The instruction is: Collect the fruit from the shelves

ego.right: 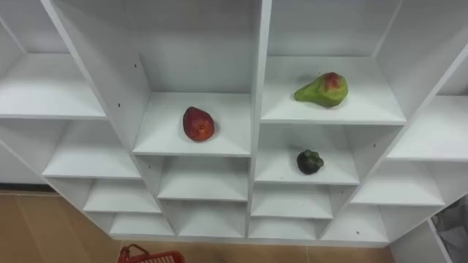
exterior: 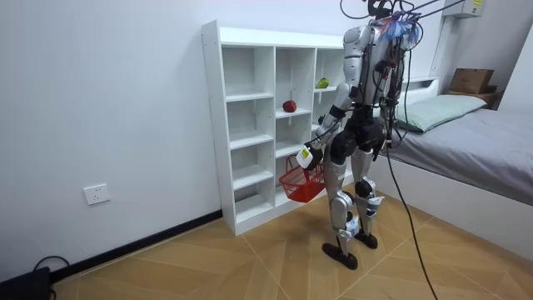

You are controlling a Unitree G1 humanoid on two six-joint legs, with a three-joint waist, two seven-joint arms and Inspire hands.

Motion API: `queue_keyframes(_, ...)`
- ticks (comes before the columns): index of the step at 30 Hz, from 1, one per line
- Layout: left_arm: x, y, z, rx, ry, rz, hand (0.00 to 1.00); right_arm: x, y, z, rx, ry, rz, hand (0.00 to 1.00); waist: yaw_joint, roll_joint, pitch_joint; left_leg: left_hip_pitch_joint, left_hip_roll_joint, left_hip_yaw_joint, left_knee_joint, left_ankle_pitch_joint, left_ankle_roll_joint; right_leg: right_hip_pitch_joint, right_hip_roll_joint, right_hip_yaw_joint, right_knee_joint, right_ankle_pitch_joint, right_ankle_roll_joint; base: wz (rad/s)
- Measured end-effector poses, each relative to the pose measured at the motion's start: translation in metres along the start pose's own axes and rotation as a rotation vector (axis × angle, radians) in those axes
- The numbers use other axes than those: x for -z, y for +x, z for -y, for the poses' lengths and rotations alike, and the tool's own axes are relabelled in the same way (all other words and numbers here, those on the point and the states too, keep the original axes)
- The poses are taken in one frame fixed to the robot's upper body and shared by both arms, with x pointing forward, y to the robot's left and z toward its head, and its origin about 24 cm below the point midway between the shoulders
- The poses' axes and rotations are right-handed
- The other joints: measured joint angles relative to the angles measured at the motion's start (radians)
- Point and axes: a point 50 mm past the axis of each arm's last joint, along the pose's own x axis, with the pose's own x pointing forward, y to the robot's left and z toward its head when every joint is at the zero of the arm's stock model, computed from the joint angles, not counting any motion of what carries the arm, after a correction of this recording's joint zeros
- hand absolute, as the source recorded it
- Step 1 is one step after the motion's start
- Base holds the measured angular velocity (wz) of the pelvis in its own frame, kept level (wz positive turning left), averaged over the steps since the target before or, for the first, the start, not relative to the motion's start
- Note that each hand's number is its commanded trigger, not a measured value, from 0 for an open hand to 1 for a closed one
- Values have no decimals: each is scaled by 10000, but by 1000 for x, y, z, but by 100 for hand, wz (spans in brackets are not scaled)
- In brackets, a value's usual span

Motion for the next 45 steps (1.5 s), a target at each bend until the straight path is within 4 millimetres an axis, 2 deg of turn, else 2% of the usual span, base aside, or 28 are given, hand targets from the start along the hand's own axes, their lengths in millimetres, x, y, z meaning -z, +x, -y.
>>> queue_keyframes(18, 0, 0, 0, -127, -33, 31, 100, -1, 0, 1, 612, -5, 52, 0, 54, -26, -12, 54, 23, 144, -5, 0, 1, -46, 22, 150, 30, 1, -1, -2)
queue_keyframes(21, -2, 0, -1, -110, -23, 195, 100, -6, 1, 1, 639, -101, 279, 0, 119, -11, -12, 48, 33, 197, -18, 0, 0, -58, 25, 162, 42, 1, -2, -3)
queue_keyframes(24, -3, 0, -1, -105, -28, 260, 100, -19, 1, -1, 592, -161, 856, 0, 180, -4, -11, 47, 36, 249, -35, 0, 0, -73, 23, 191, 49, 2, -2, -3)
queue_keyframes(29, -8, 1, -1, -115, 102, 492, 100, -57, -2, -9, 445, -419, 2778, 0, 125, -8, -7, 8, 34, 246, -26, 0, 0, -93, 20, 167, 28, 2, -1, 0)
queue_keyframes(31, -14, 1, -3, -189, 86, 763, 100, -74, -12, -14, 340, -696, 4055, 0, 185, 1, -8, 29, 39, 253, -22, 0, -1, -109, 34, 195, 26, 3, -1, 0)
queue_keyframes(34, -16, 0, -4, -331, 44, 959, 100, -89, -25, -22, 162, -714, 5420, 0, 182, -1, -5, 30, 51, 291, -22, 0, -2, -123, 53, 305, 31, 5, -5, -5)
queue_keyframes(38, -20, -1, -2, -321, 117, 1243, 100, -93, -36, -28, 239, -942, 6278, 0, 171, -40, -7, -80, 58, 315, -40, -2, -3, -207, 63, 336, 39, 5, -6, -1)
queue_keyframes(41, -25, -3, -1, -305, 146, 1651, 100, -103, -48, -30, 272, -905, 7101, 0, 179, 30, -29, -177, 88, 468, -37, -2, -3, -308, 96, 456, 82, 47, -12, -13)
queue_keyframes(45, -26, -3, 0, -173, 320, 1722, 100, -127, -70, -37, 341, -874, 8709, 0, -7, 62, -8, -268, 117, 590, -7, -2, -3, -488, 126, 596, 218, 64, -22, -9)
